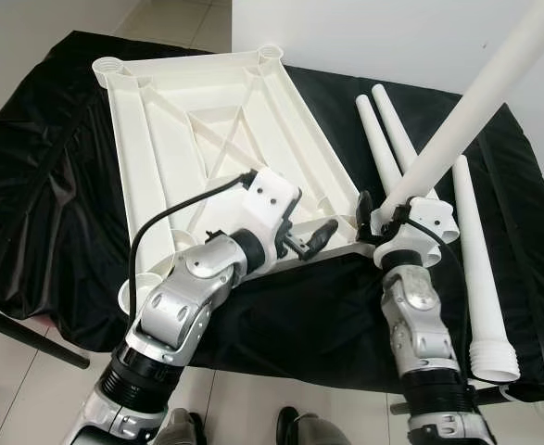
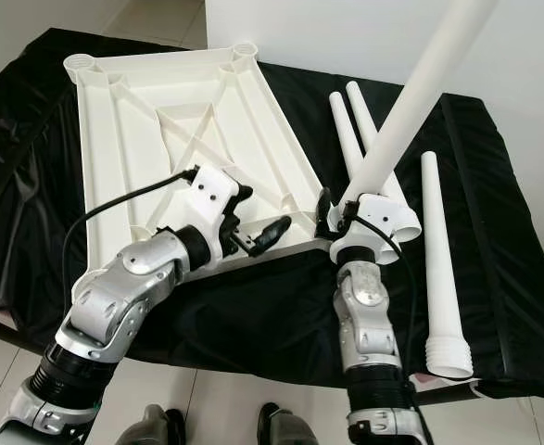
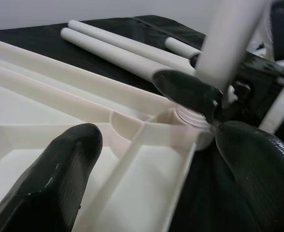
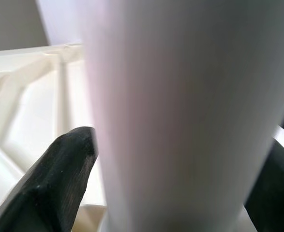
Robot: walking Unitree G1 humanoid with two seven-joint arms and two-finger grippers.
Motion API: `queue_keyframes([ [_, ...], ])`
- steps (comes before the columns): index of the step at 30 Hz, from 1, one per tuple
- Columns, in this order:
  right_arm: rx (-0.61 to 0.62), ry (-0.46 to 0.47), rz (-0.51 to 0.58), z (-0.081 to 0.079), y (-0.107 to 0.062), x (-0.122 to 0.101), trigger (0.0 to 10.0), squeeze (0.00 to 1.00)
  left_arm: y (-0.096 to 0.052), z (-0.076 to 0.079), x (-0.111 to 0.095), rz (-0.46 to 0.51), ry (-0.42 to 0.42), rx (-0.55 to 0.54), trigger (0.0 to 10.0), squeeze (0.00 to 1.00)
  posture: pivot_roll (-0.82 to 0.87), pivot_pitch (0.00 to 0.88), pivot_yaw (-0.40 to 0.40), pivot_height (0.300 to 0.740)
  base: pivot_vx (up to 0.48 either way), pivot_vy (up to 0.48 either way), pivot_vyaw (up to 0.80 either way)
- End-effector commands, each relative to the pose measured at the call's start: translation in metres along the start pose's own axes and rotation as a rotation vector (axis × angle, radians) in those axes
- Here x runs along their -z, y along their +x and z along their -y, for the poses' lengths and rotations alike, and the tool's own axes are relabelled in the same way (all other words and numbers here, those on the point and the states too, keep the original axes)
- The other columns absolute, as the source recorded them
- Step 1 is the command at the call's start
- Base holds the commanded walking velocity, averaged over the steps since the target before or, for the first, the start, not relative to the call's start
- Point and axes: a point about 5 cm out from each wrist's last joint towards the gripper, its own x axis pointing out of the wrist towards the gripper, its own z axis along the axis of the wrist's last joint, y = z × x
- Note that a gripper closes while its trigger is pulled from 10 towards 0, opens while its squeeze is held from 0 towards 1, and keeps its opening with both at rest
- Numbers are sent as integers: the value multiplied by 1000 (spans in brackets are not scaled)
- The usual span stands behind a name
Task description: Building children table
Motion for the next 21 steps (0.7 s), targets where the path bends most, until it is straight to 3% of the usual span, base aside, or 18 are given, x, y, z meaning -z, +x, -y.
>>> queue_keyframes([
  [1,-29,3,4,3,-2,-1,10000,0,-1,11,3,-14,4,115,10000,0,48,167,-51,740,0,0,0],
  [12,-240,15,-16,7,0,-7,10000,0,-6,17,3,-24,5,156,10000,0,52,169,-53,740,0,0,0],
  [21,-325,-17,-57,15,0,-4,10000,0,-8,21,5,-32,13,188,10000,0,50,164,-55,740,0,0,0],
])
